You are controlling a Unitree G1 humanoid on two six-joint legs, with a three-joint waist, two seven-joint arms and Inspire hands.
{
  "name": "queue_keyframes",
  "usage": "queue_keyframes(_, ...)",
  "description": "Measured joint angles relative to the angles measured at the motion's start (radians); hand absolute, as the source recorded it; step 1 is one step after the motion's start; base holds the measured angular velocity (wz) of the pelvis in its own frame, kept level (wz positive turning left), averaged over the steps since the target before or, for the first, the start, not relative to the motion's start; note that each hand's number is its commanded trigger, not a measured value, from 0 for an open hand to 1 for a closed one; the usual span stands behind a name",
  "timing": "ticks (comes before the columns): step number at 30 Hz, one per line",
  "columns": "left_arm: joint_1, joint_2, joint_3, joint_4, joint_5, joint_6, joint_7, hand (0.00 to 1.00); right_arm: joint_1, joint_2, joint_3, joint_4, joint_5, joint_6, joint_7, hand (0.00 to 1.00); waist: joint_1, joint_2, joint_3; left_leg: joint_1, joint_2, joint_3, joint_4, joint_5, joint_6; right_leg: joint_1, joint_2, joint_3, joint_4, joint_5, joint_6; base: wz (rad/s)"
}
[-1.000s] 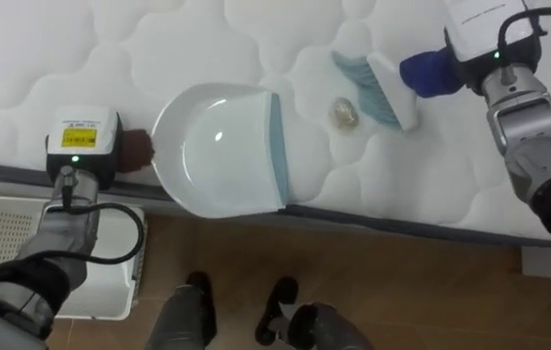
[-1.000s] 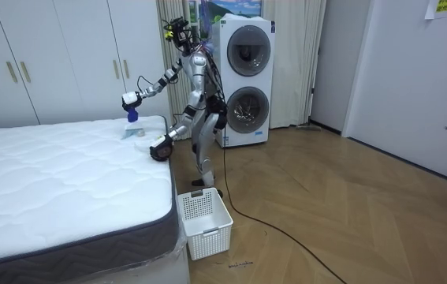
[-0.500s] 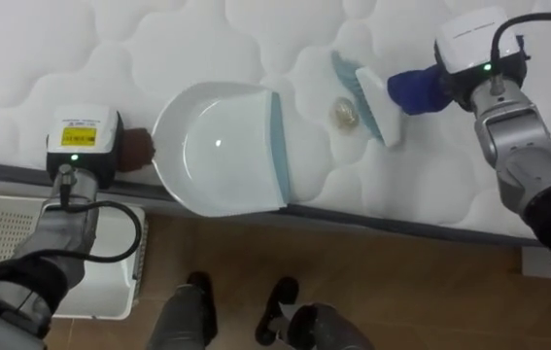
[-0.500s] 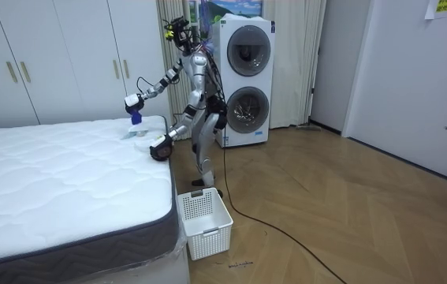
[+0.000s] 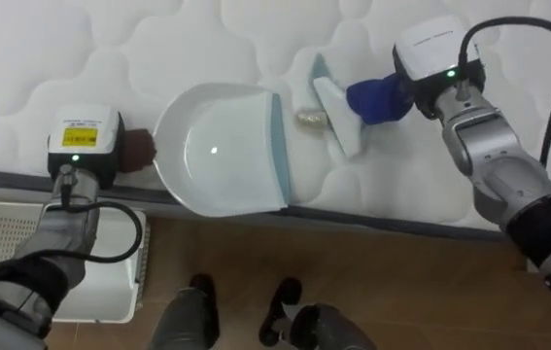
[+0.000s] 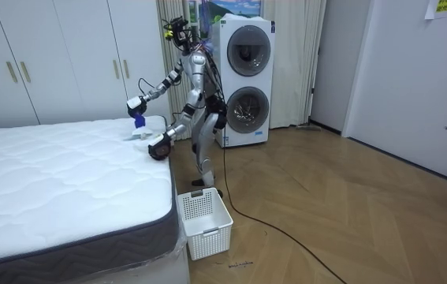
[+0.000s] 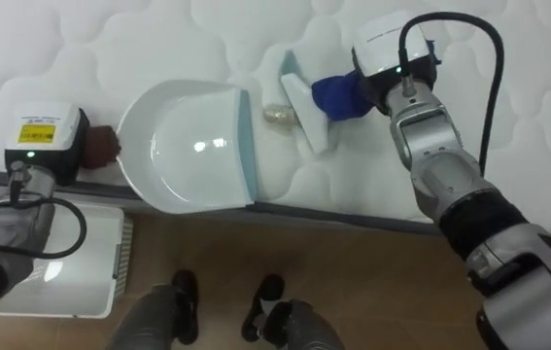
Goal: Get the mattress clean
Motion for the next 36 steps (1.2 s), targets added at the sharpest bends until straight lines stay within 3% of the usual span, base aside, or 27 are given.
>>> queue_keyframes(5,0.001,0.003,0.002,0.000,0.001,0.011,0.003,1.00,0.020,0.022,-0.001,-0.049,0.103,-0.003,0.068,1.00,0.002,0.001,-0.0006,0.000,0.002,0.003,0.001,0.001,-0.001,-0.003,0.003,0.004,0.001,-0.001,-0.002,-0.01)
queue_keyframes(12,0.002,0.001,-0.003,0.000,0.046,0.018,0.004,1.00,0.020,0.044,-0.009,-0.065,0.195,-0.017,0.142,1.00,-0.002,0.015,-0.0111,0.009,-0.001,0.005,0.000,0.002,-0.001,0.002,-0.003,0.006,0.006,-0.001,-0.002,0.00)
queue_keyframes(16,0.006,-0.006,-0.006,0.025,0.046,0.022,0.007,1.00,0.019,0.093,-0.009,-0.082,0.255,-0.035,0.178,1.00,-0.008,0.017,-0.0119,0.020,-0.002,0.009,-0.001,0.002,-0.002,0.004,-0.004,0.012,0.021,-0.002,-0.004,0.00)
queue_keyframes(19,0.006,-0.022,-0.002,0.049,0.044,0.028,0.012,1.00,0.019,0.126,-0.014,-0.082,0.345,-0.066,0.219,1.00,-0.008,0.019,-0.0122,0.021,-0.008,0.008,0.002,0.002,-0.002,0.000,-0.016,0.010,0.038,-0.009,-0.008,0.06)
queue_keyframes(21,0.006,-0.049,0.005,0.060,0.046,0.028,0.015,1.00,0.022,0.151,-0.017,-0.082,0.427,-0.103,0.252,1.00,-0.011,0.029,-0.0123,0.018,-0.020,0.001,0.002,0.005,0.001,0.000,-0.033,0.002,0.045,-0.021,-0.004,0.17)
queue_keyframes(24,0.008,-0.066,0.005,0.060,0.067,0.028,0.021,1.00,0.024,0.156,-0.020,-0.078,0.547,-0.145,0.276,1.00,-0.010,0.031,-0.0122,0.019,-0.036,0.001,0.003,0.007,0.005,-0.003,-0.058,-0.004,0.071,-0.039,0.001,0.18)
queue_keyframes(30,0.021,-0.073,0.005,0.060,0.067,0.029,0.031,1.00,0.040,0.158,-0.027,-0.068,0.728,-0.153,0.304,1.00,-0.008,0.033,-0.0128,0.018,-0.036,0.000,0.004,0.008,0.006,-0.002,-0.055,0.000,0.072,-0.039,0.002,0.02)
queue_keyframes(36,0.029,-0.088,0.006,0.060,0.067,0.046,0.034,1.00,0.051,0.159,-0.030,-0.066,0.770,-0.153,0.322,1.00,-0.010,0.045,-0.0191,0.019,-0.035,0.000,0.009,0.007,0.006,-0.001,-0.057,0.000,0.078,-0.041,0.000,0.00)
